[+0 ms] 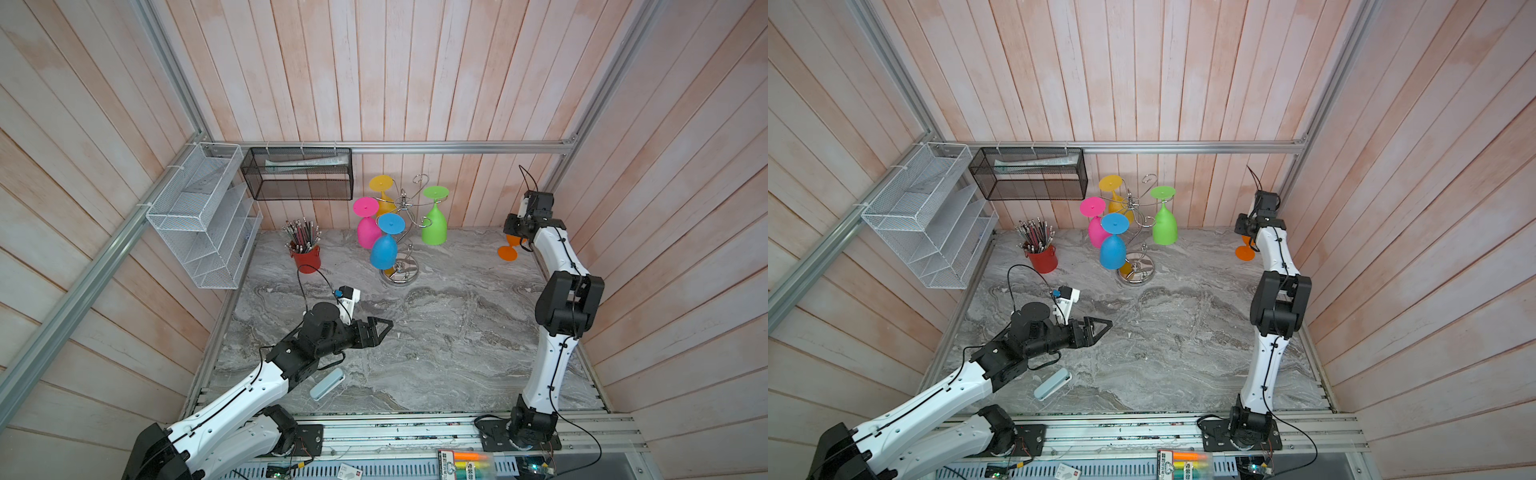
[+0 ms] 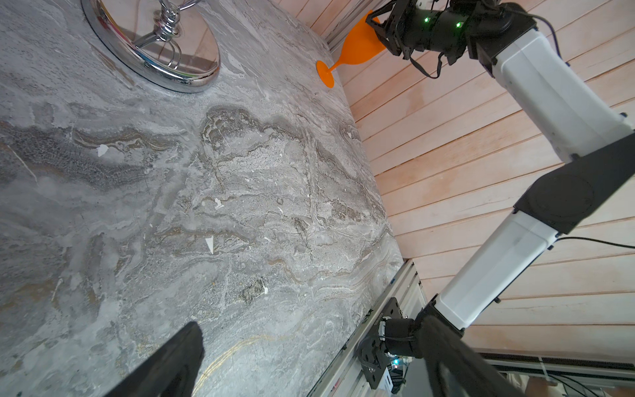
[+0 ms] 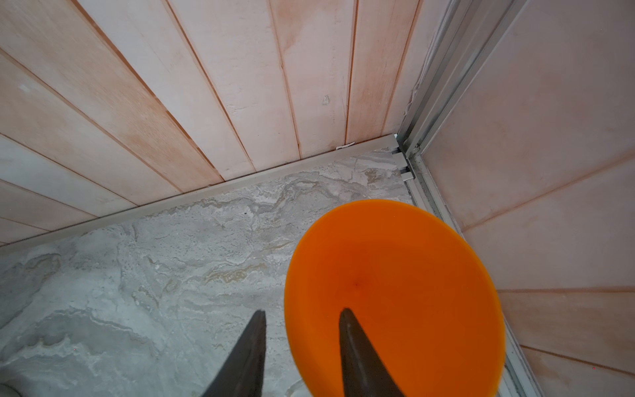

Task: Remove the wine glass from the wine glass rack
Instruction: 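Carry the glass with the right gripper to the far table corner, lowering it upright, then open the right gripper and raise it off the upright orange glass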

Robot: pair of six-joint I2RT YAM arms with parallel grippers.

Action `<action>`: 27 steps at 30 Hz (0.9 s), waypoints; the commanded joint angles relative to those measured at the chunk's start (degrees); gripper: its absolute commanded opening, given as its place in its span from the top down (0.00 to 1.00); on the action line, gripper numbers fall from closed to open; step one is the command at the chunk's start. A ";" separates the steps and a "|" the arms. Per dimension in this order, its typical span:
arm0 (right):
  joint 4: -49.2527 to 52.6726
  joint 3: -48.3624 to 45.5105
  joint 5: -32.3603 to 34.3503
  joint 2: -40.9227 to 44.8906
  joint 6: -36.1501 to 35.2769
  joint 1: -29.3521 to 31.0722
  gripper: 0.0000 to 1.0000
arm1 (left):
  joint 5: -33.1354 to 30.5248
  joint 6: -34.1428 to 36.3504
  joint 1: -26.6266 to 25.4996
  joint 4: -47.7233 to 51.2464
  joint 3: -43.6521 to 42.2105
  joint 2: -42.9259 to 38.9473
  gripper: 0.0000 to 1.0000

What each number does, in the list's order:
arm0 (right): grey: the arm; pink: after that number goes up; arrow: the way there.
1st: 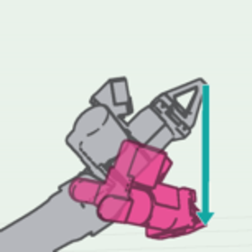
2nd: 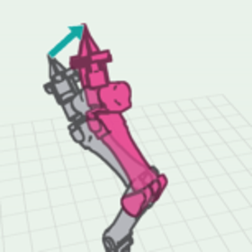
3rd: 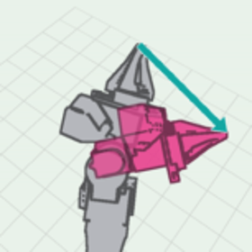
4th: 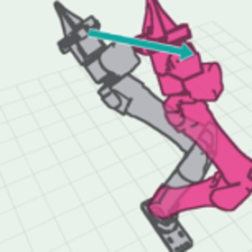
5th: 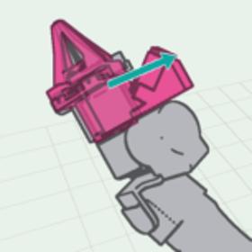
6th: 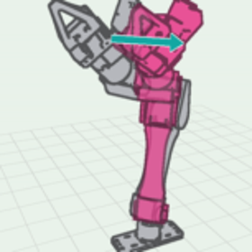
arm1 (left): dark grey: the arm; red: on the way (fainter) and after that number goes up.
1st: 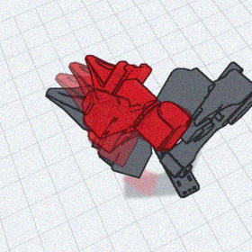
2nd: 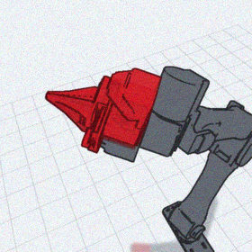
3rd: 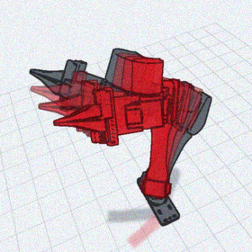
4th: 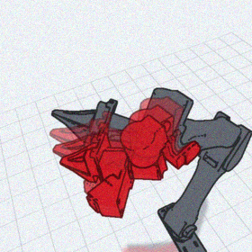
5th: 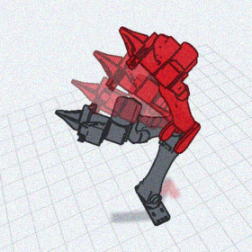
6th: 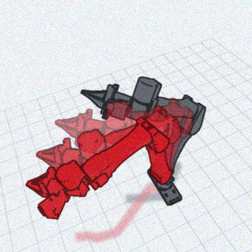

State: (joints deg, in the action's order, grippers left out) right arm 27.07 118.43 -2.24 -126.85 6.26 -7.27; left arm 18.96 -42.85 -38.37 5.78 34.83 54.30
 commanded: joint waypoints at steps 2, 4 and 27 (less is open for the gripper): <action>1.37 1.54 4.95 5.16 -2.13 2.58 0.43 | -1.95 1.71 -0.46 1.67 1.63 -0.52 0.00; -0.50 -0.20 7.17 7.90 -2.44 3.68 0.36 | -2.64 1.97 -0.64 2.19 1.91 -0.94 0.00; -38.75 -45.84 11.47 46.65 10.05 16.26 0.30 | -10.06 3.94 -1.36 18.95 8.30 -6.77 0.00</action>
State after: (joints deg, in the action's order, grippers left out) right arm -1.85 76.25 8.10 -83.46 11.64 7.70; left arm 11.66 -40.49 -39.46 19.86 40.25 48.14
